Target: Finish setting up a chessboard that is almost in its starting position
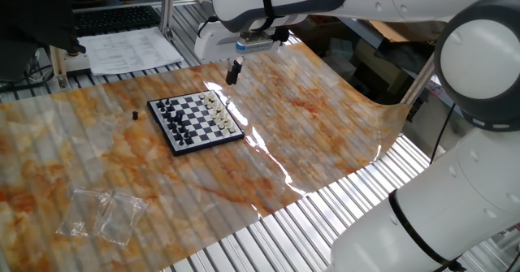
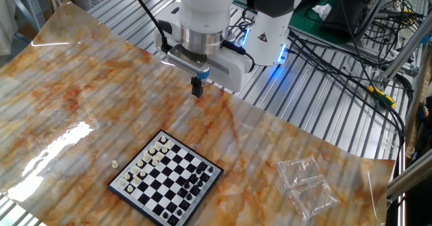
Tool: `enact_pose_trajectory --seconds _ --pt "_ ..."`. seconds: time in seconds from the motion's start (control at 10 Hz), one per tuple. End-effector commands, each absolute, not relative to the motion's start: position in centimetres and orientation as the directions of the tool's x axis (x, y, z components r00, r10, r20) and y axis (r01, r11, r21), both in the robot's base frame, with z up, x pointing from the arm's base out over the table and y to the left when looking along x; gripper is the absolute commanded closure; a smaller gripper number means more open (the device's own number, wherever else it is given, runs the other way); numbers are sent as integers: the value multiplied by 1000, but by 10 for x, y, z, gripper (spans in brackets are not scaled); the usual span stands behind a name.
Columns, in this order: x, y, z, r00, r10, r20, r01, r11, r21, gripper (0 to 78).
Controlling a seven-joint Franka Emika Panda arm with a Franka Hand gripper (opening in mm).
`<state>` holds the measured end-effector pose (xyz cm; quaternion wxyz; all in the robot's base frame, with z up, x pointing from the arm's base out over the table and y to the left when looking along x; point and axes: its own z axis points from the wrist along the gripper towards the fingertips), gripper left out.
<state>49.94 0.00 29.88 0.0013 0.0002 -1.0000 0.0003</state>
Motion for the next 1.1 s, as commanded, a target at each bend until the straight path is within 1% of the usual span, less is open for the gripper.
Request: enact_pose_trajectory --seconds 0.1,0.2,0.3,0.5,0.9,1.1 --pt "499 0 299 -937 333 110 329 943 -46 776" --pt "499 0 299 -940 327 92 318 943 -102 776" --pt "499 0 299 -939 333 89 323 940 -111 776" --pt "500 0 299 -939 333 88 323 940 -108 776" --pt "512 7 295 -926 366 87 358 928 -99 776" --pt "519 13 288 -918 387 85 379 920 -100 776"
